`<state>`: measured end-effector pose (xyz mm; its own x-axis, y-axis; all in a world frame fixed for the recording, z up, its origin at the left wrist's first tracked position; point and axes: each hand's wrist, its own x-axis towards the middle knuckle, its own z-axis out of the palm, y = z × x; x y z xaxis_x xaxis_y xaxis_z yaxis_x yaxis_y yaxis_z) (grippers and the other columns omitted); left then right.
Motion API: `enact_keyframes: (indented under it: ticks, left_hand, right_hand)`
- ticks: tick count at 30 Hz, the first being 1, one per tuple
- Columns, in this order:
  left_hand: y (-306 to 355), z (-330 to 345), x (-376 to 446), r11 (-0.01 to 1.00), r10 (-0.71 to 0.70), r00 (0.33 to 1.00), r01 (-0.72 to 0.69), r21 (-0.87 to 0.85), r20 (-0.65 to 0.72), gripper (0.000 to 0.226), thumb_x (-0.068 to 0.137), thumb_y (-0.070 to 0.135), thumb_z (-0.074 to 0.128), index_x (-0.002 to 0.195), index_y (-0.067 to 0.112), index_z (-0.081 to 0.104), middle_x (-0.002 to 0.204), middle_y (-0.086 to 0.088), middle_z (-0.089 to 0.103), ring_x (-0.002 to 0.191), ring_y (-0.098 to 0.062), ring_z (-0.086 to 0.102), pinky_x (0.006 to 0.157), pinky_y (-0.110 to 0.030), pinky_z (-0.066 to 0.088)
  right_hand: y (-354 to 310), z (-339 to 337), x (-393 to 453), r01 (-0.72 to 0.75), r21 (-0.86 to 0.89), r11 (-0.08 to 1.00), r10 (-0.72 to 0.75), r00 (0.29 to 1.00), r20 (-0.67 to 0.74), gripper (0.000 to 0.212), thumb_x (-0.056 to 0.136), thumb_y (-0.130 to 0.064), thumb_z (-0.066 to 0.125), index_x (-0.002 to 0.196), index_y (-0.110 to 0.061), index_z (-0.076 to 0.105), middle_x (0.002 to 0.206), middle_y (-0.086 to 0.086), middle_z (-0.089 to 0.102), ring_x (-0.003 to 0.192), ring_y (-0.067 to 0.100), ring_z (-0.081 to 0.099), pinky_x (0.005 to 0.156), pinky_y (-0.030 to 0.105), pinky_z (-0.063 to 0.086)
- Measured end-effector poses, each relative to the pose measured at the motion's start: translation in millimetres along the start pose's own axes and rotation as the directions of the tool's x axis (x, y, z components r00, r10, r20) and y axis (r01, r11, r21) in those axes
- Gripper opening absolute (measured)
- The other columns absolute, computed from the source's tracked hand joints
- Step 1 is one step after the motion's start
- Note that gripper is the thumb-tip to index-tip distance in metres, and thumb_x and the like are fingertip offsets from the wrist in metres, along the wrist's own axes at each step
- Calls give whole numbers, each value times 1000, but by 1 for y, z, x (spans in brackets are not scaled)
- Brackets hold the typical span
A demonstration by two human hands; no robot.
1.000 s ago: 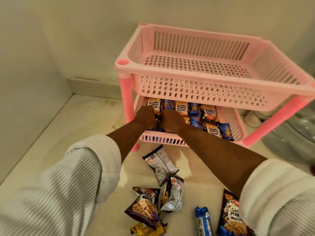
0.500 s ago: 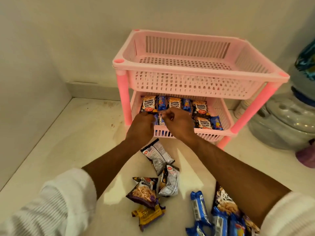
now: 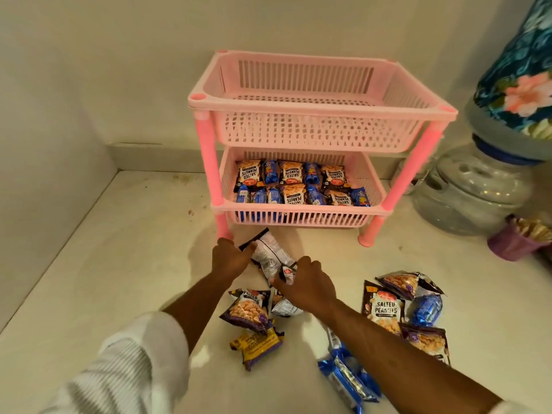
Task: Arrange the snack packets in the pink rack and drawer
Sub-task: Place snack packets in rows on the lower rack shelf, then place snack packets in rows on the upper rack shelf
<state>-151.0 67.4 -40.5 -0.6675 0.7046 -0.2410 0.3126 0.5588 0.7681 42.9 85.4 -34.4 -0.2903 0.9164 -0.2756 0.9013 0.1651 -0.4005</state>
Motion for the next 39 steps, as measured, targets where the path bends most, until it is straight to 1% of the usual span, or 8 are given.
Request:
enact_keyframes:
  ticks: [7,14,18,24,27,30,34,39]
  left_hand:
    - [5,14,8,982,-75,956,119,-145,283,48,74,45,80,110,14,69,105,-8,73,95,-26,68,75,-32,52]
    - [15,25,3,969,-67,950,136,-208,306,46,68,31,89,94,6,60,97,-16,69,87,-30,67,77,-43,58]
    - [27,24,-11,905,-104,936,230,-359,337,42,70,14,87,90,14,51,105,-16,66,95,-31,69,77,-47,61]
    - [53,7,-38,785,-66,898,315,-532,435,40,80,7,77,113,10,55,112,-15,66,97,-31,69,65,-40,62]
    - [66,-1,-50,776,-23,889,304,-552,458,32,82,5,72,113,6,64,111,-16,72,95,-30,71,67,-41,62]
    - [79,-4,-62,767,-21,896,299,-568,443,30,82,3,69,112,7,66,108,-15,73,94,-29,72,73,-45,62]
    - [99,-6,-85,745,12,906,274,-608,424,43,82,-4,60,123,9,61,116,-14,71,106,-34,68,91,-52,56]
    - [112,-31,-109,567,71,899,321,-759,433,44,82,-4,50,124,2,61,120,-18,69,113,-35,66,98,-44,52]
  right_hand:
    - [-3,16,-8,-112,53,992,111,994,11,93,67,-67,79,130,-14,37,124,12,47,111,36,61,86,42,54]
    - [14,12,-7,-154,485,861,183,983,-13,60,71,-25,86,117,-15,48,103,5,64,93,27,66,70,30,48]
    - [22,-11,-11,-252,878,406,213,961,177,28,76,9,73,103,3,65,88,22,68,76,35,68,65,42,56]
    - [54,-58,-24,-411,888,-207,-144,911,388,37,85,-16,59,118,0,68,113,23,70,97,38,70,86,49,58]
    - [59,-73,-24,-431,887,-165,-247,889,386,52,86,-36,73,129,-8,65,131,22,65,121,43,61,101,66,45]
    - [48,-88,-27,-391,919,-52,-244,897,368,70,69,-26,91,126,2,62,123,26,66,107,42,66,90,60,54]
    - [39,-102,-27,-309,949,57,-182,932,314,56,77,5,76,130,6,57,111,26,70,92,36,69,88,55,58]
    - [44,-128,-23,-341,938,-55,-222,920,322,50,69,6,62,119,6,58,108,25,65,95,37,65,99,50,49]
